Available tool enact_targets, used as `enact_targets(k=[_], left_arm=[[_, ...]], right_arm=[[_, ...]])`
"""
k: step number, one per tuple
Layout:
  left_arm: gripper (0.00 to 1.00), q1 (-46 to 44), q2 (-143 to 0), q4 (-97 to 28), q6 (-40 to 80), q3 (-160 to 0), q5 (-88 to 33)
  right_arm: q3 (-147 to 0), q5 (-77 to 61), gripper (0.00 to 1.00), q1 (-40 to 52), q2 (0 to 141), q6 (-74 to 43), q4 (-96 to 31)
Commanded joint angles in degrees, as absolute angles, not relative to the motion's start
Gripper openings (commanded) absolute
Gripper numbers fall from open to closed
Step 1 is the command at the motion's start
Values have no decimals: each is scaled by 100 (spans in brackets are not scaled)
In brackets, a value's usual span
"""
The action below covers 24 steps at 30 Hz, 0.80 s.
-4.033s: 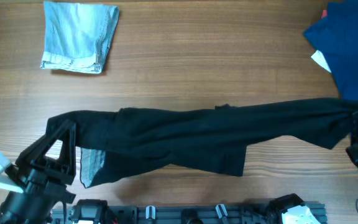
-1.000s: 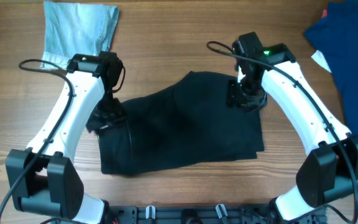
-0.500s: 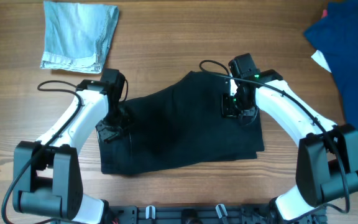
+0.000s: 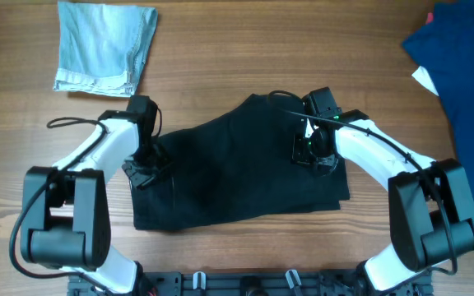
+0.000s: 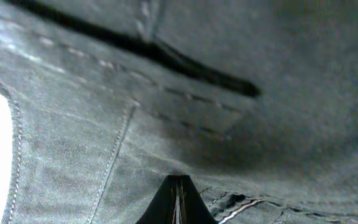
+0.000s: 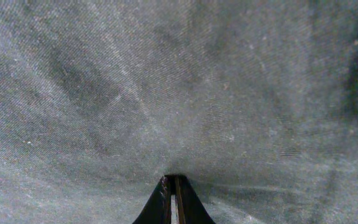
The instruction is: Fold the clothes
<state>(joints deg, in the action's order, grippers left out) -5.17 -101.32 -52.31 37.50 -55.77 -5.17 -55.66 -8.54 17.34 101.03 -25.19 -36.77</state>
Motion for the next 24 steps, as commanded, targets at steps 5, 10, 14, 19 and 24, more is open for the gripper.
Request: enact_targets(k=[5,10,14,19,24], left_arm=[[4,-314,-10440,-3787,3841,-5511,-362],[4,-316,-10442,-2904,3839,-5511,-642],[4,-368,-10442,-2488,3846,-5511,-1000],[4,-1214,-10442,-1997,4445,-5513,-1197],[4,-1643,-10418,-2045,4565,-5555,-589]], right_arm=[[-5535,-482,4,998,10193,-3000,-3811],[-5535,-388,4,311,10193,-2995,-3865],[-5537,-390,4,-110,10193,-2928,-3750],[-5581,-362,4,-923,10193,-2694,-3485],[-6145,-908,4,-1444,10191,-2073,-3920]])
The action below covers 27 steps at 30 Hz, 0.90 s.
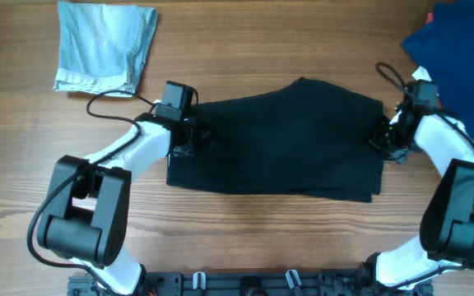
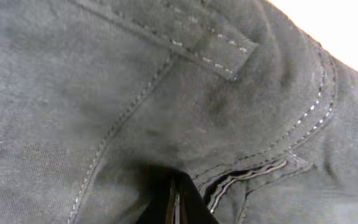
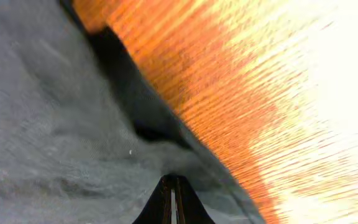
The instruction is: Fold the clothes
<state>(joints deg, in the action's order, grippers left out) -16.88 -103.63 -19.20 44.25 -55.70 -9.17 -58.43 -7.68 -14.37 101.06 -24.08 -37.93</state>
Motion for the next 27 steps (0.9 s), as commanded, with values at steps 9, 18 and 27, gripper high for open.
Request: enact_targets(k=[9,18,27], left_arm=[[48,-1138,-9459,-4195,3625,-6722,416],[100,-333,-9854,-4512,2091,-6661,-963],[100,51,-10685,-4141,458,-6453,-2445]], right_arm=[[-7640,-1791,100,-1444,9821,-1343,-5516],[-7640,-1745,100,-1444,9813,-1354,-5516],[-7638,-1747,100,-1444,9815,-1004,-5601]])
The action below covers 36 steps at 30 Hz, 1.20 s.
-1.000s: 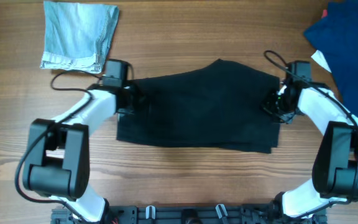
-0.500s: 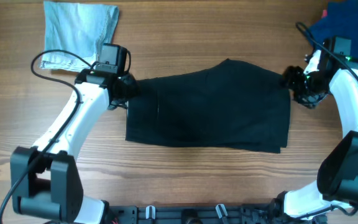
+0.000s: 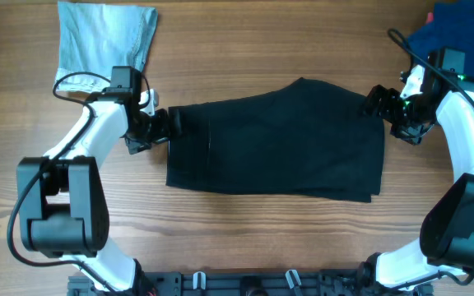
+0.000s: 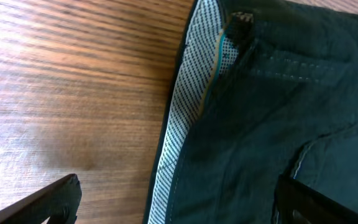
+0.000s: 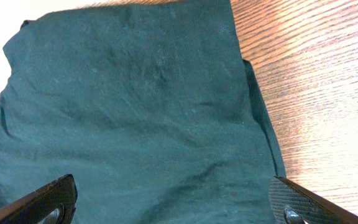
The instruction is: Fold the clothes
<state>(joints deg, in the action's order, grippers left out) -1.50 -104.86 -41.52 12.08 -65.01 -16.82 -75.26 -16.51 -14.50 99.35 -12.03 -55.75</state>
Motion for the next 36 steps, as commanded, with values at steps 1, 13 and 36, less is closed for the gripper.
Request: enact_targets(k=[1,13,36], left_arm=[[100,95,-10766,-4167,327,-6453,-2467],[73,-12,-12191,-4416,513,-6449,-2849],[4,716,-12217,-7317,2021,-9190,58]], right_arm=[[-7638,-1747,100,-1444,9815,-1007,-5594],[-7612,-1815,100,-1444,9815,-1066,-5601],[-6849,-1815,100,-1441,9815,-1352,-5273]])
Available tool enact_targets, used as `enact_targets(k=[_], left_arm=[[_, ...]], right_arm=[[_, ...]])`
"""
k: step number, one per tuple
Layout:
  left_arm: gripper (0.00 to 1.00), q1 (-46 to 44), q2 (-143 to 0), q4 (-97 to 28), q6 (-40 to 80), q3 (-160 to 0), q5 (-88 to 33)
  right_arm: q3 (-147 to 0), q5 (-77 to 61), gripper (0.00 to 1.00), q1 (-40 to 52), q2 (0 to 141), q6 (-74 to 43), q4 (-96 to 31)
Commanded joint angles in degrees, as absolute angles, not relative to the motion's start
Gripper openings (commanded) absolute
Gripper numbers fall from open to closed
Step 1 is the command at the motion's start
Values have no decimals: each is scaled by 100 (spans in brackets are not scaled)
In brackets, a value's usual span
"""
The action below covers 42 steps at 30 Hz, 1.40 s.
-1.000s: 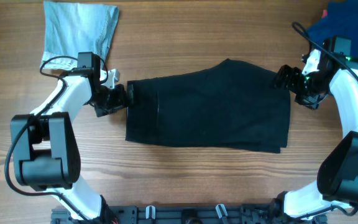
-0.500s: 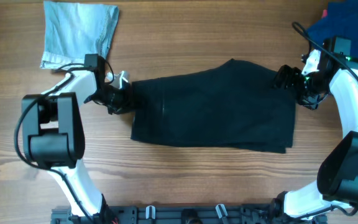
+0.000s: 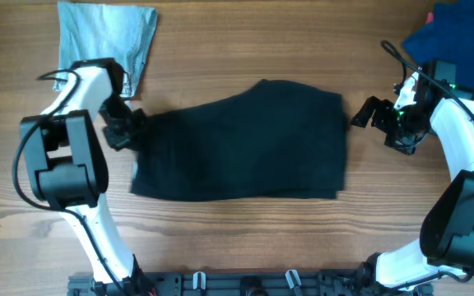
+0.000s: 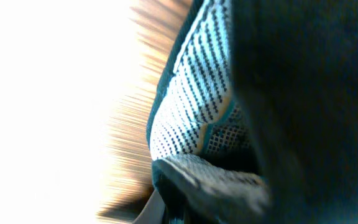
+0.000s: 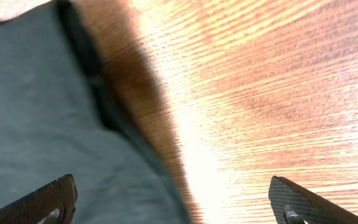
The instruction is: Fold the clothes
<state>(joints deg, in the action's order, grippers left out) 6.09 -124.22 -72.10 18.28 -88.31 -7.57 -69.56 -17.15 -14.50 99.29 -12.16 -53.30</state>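
Note:
A black garment lies folded flat in the middle of the wooden table. My left gripper is at its left edge, shut on the waistband, whose white dotted lining fills the left wrist view. My right gripper stands open just off the garment's right edge. In the right wrist view its fingers spread wide, with dark cloth on the left and bare wood on the right. Nothing sits between them.
A folded light-blue denim piece lies at the back left, close behind my left arm. A dark blue garment is heaped at the back right corner, next to my right arm.
My left gripper was open beside the waistband and is now shut on it. The black garment has shifted to the left. My right gripper is still open, now apart from the garment's right edge.
Both grippers were shut on the black garment lying near the front. Then it lay spread wider and farther back, held at both ends. Then both grippers stood open off its ends. Now the left holds the waistband and the garment lies farther left.

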Motion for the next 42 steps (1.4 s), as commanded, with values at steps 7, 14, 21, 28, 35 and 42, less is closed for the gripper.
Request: enact_targets(k=[7,14,21,28,35,42], left_arm=[[4,493,-10082,-7404,2023,-9240,-69],[4,-1057,-9376,-7352,3006,-9238,-576],[4,-2993,-9395,-6158,4421,-9238,-589],[4,-3754,-9865,-5551,4762,-9236,-250],[4,-4329,-9955,-4735,4670,-9236,-445],[4,-4545,-10138,-4842,4423,-9236,-274]], right_arm=[[-6700,-2012,100,-1441,9815,-1367,-5103],[-6700,-2141,100,-832,9815,-1369,-5054],[-6700,-1485,100,-633,9815,-1953,-4783],[-6698,-1481,100,-639,10060,-1824,-4827],[-6700,-1503,76,-626,10667,-1802,-4650],[-6700,-1225,50,-585,10728,-1811,-4672]])
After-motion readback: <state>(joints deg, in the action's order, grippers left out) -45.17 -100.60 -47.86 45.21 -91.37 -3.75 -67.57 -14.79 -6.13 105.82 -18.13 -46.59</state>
